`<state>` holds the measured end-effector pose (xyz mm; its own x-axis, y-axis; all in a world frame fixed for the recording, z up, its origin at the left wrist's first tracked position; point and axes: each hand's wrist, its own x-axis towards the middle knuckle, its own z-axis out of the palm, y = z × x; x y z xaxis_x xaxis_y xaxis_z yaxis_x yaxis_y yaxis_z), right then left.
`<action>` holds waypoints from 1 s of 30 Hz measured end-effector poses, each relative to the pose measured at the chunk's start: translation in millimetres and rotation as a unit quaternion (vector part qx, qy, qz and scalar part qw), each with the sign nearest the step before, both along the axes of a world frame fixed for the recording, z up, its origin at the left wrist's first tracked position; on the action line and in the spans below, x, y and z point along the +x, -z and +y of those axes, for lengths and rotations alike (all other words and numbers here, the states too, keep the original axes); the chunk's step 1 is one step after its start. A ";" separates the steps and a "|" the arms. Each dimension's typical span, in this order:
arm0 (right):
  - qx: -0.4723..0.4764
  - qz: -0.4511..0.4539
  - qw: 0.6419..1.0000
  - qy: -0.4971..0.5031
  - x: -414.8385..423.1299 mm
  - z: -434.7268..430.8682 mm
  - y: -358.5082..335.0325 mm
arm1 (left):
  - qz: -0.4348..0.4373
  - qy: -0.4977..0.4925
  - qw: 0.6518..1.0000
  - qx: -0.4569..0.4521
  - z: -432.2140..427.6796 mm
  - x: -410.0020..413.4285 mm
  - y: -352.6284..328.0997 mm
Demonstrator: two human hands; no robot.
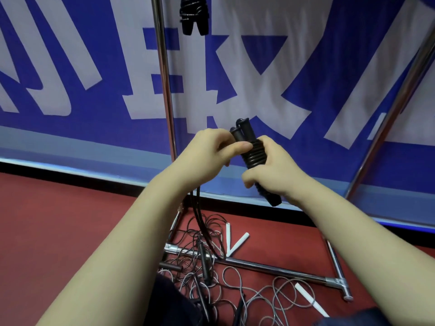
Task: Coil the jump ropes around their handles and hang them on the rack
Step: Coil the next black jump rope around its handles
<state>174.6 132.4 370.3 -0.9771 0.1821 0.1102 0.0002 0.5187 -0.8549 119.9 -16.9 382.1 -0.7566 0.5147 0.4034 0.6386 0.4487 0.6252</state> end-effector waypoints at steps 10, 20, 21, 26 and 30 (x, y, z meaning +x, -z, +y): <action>-0.303 0.037 0.917 -0.257 8.4 13.9 -8.2 | -0.207 0.179 0.934 0.230 -0.6 1.6 3.0; -0.361 -0.108 0.859 -0.347 13.2 18.4 -15.3 | -0.188 0.145 0.931 0.276 -0.8 5.5 -0.6; -0.296 -0.096 0.904 -0.294 13.1 17.3 -15.7 | -0.181 0.122 0.933 0.286 -1.3 4.8 -1.4; 0.002 0.056 0.998 -0.027 10.0 -1.6 -9.0 | -0.155 -0.015 0.946 0.285 7.0 5.0 -2.0; 0.320 0.108 0.936 0.095 10.0 -17.1 -2.1 | -0.203 -0.053 0.925 0.315 22.1 11.0 -1.5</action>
<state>184.6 115.2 372.4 -0.8757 0.1796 0.4481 0.0074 0.9331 -0.3596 130.9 5.2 383.6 -0.9447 0.1881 0.2686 0.2659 -0.0399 0.9632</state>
